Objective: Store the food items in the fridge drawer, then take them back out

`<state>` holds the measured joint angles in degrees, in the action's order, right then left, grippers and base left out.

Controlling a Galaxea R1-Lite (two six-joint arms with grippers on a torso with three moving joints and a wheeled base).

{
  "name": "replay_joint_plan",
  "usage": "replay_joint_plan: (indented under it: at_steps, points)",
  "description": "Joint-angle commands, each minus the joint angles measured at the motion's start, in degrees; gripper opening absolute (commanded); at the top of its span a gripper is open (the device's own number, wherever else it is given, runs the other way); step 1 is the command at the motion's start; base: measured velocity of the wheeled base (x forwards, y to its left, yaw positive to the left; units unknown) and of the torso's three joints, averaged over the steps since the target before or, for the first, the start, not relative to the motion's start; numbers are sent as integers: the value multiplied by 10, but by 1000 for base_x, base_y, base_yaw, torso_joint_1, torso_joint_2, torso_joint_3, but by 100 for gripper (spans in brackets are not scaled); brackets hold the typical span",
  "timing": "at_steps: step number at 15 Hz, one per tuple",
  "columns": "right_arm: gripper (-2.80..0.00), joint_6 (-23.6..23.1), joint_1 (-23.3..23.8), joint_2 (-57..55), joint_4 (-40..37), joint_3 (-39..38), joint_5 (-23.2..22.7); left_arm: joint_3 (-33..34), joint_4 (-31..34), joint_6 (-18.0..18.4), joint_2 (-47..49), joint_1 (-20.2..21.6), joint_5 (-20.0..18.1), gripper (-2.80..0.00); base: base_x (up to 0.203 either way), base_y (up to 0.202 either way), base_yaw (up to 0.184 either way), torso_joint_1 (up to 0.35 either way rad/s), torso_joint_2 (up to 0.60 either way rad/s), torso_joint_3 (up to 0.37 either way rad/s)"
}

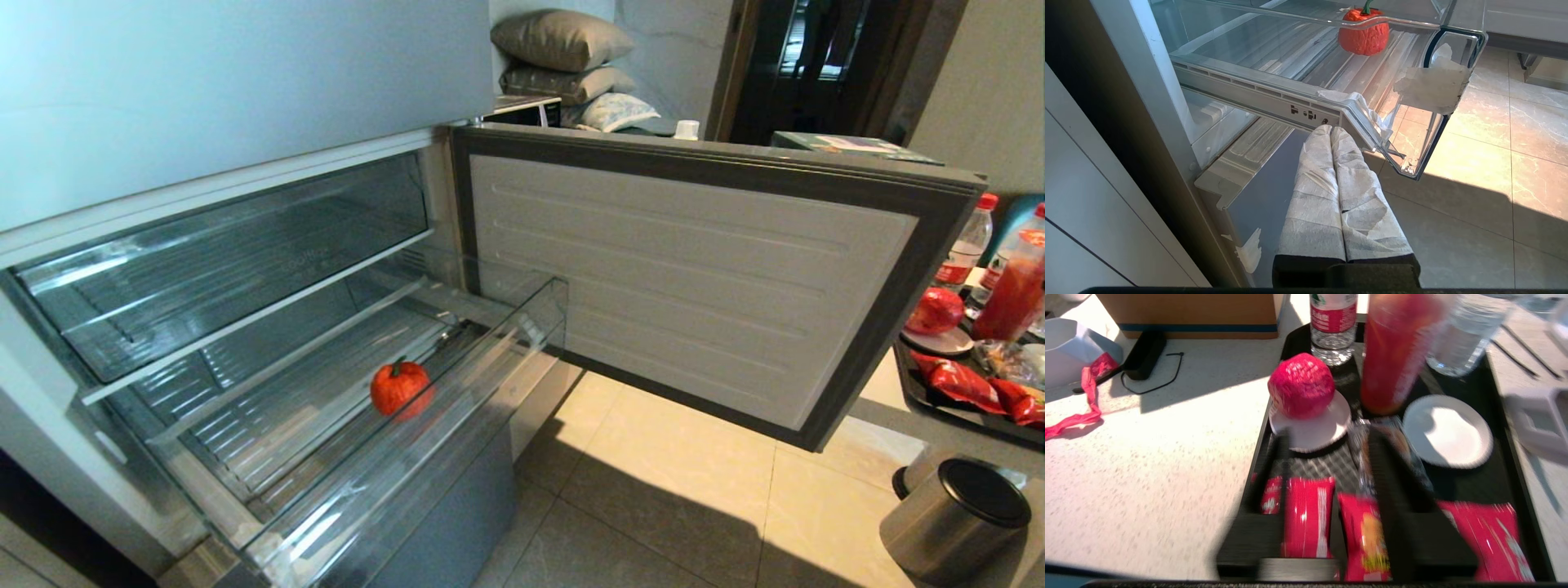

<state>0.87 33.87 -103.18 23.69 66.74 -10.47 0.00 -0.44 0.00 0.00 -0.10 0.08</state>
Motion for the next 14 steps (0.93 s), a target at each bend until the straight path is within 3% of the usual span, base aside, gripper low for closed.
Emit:
replay_joint_plan:
  at_steps: [1, 5, 14]
  points:
    - [0, -5, -4, -68, -27, 75, -18, 1, 0, 0, 1, 0, 0, -280, 0, 0, 0, 0, 0, 0]
    - [0, -9, -9, -143, -41, 151, -55, 1, 0, 0, 1, 0, 0, -280, 0, 0, 0, 0, 0, 0]
    - [0, -6, -28, -319, -58, 376, -57, 1, 0, 0, 1, 0, 0, -280, 0, 0, 0, 0, 0, 0]
